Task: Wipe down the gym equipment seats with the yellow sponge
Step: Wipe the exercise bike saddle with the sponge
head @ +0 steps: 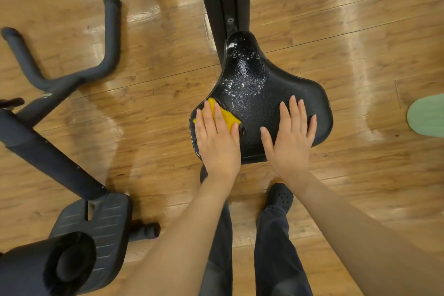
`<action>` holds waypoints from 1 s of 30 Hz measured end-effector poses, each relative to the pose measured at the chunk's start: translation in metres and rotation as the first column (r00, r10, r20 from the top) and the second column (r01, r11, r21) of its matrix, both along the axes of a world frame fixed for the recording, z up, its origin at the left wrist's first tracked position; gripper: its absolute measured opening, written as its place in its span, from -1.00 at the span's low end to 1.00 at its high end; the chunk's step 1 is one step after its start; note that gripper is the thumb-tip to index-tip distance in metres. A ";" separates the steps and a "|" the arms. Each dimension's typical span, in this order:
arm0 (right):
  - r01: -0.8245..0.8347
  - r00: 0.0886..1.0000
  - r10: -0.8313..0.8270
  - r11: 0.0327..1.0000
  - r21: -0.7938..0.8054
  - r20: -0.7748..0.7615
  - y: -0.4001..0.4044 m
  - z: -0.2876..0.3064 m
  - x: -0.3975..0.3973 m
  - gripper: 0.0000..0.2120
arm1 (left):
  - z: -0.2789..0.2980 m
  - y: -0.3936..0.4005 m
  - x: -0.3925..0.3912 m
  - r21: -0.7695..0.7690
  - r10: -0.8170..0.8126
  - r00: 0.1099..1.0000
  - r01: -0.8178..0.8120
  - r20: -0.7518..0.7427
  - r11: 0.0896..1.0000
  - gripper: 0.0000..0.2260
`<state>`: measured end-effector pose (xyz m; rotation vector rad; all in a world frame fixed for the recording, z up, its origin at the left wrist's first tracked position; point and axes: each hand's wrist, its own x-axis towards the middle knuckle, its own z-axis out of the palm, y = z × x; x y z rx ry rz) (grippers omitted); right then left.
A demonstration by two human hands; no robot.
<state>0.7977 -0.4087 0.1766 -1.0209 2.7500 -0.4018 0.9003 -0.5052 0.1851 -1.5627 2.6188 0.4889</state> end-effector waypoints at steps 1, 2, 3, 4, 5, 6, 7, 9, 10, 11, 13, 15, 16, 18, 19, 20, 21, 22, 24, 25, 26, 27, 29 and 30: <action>0.009 1.000 -0.009 1.000 -0.018 0.002 0.000 0.000 0.000 -0.42 | 0.001 0.013 0.008 0.002 -0.046 0.999 0.046 0.004 0.999 -0.45; 0.021 1.000 -0.021 0.999 -0.036 0.007 0.000 0.000 0.000 -0.44 | 0.002 0.023 0.015 0.008 -0.092 0.996 0.092 0.017 0.996 -0.46; 0.033 0.999 -0.032 0.998 -0.051 0.016 -0.001 0.000 0.000 -0.45 | 0.002 0.027 0.021 0.009 -0.128 0.991 0.128 0.030 0.992 -0.47; 0.040 0.999 -0.038 0.997 -0.062 0.022 -0.001 0.000 0.000 -0.46 | 0.002 0.026 0.023 0.005 -0.160 0.986 0.160 0.041 0.987 -0.48; 0.041 0.999 -0.040 0.997 -0.066 0.023 -0.001 0.000 0.000 -0.47 | 0.002 0.019 0.021 0.000 -0.201 0.978 0.202 0.050 0.979 -0.48; 0.038 0.999 -0.037 0.997 -0.063 0.019 -0.001 0.000 0.000 -0.47 | 0.002 0.010 0.018 0.004 -0.266 0.962 0.266 0.060 0.964 -0.49; 0.035 0.999 -0.034 0.998 -0.058 0.014 -0.001 0.000 0.000 -0.47 | 0.002 -0.002 0.014 0.008 -0.350 0.934 0.350 0.067 0.937 -0.49; 0.035 0.999 -0.034 0.998 -0.048 0.009 -0.001 0.000 0.000 -0.47 | 0.002 -0.029 0.005 -0.003 -0.534 0.841 0.537 0.082 0.844 -0.49; 0.036 0.999 -0.036 0.998 -0.045 0.010 -0.001 0.001 0.000 -0.48 | 0.002 -0.043 0.004 -0.014 -0.616 0.782 0.620 0.097 0.784 -0.48; 0.034 0.999 -0.034 0.998 -0.045 0.017 -0.002 0.001 0.000 -0.48 | 0.003 -0.054 0.006 -0.017 -0.682 0.722 0.688 0.113 0.725 -0.47; 0.026 0.999 -0.024 0.998 -0.049 0.032 -0.001 0.002 -0.001 -0.47 | 0.003 -0.066 0.021 -0.005 -0.763 0.635 0.769 0.117 0.639 -0.45; 0.019 0.999 -0.017 0.999 -0.046 0.044 0.000 0.003 -0.002 -0.46 | 0.002 -0.065 0.043 -0.017 -0.773 0.627 0.777 0.100 0.629 -0.45; 0.018 0.999 -0.016 0.999 -0.045 0.049 0.000 0.003 -0.003 -0.46 | 0.001 -0.060 0.053 -0.029 -0.756 0.648 0.761 0.094 0.649 -0.45; 0.022 0.998 -0.020 0.999 -0.047 0.060 -0.001 0.003 -0.002 -0.46 | 0.001 -0.052 0.058 -0.034 -0.706 0.701 0.712 0.095 0.702 -0.44; 0.024 0.998 -0.021 0.999 -0.047 0.059 -0.001 0.003 -0.002 -0.46 | 0.002 -0.049 0.053 -0.022 -0.675 0.731 0.680 0.100 0.733 -0.44; 0.025 0.998 -0.022 0.999 -0.047 0.054 -0.001 0.003 -0.002 -0.46 | 0.003 -0.048 0.044 -0.008 -0.636 0.765 0.640 0.104 0.769 -0.44; 0.025 0.999 -0.022 0.999 -0.044 0.050 -0.002 0.003 -0.002 -0.47 | 0.004 -0.047 0.032 0.003 -0.588 0.802 0.591 0.102 0.807 -0.44; 0.024 0.999 -0.022 0.999 -0.041 0.048 -0.002 0.003 -0.001 -0.47 | 0.004 -0.047 0.018 0.013 -0.538 0.838 0.539 0.095 0.842 -0.45; 0.020 0.999 -0.019 0.999 -0.036 0.048 -0.001 0.003 -0.002 -0.47 | 0.005 -0.049 -0.006 0.036 -0.459 0.885 0.458 0.081 0.888 -0.45; 0.016 0.999 -0.014 0.999 -0.033 0.052 -0.001 0.003 -0.002 -0.47 | 0.006 -0.048 -0.013 0.039 -0.431 0.899 0.430 0.076 0.902 -0.45; 0.009 0.998 -0.007 0.999 -0.032 0.057 0.000 0.003 -0.003 -0.46 | 0.005 -0.045 -0.014 0.043 -0.409 0.910 0.407 0.070 0.912 -0.46; 0.004 0.998 -0.002 0.999 -0.033 0.061 0.000 0.003 -0.003 -0.46 | 0.005 -0.041 -0.010 0.047 -0.397 0.916 0.395 0.064 0.918 -0.46; 0.006 0.998 -0.004 0.999 -0.037 0.062 0.000 0.003 -0.003 -0.46 | 0.006 -0.026 0.009 0.051 -0.411 0.910 0.409 0.059 0.911 -0.45; 0.010 0.998 -0.007 0.999 -0.038 0.061 0.000 0.003 -0.002 -0.46 | 0.007 -0.017 0.022 0.054 -0.430 0.900 0.427 0.071 0.903 -0.45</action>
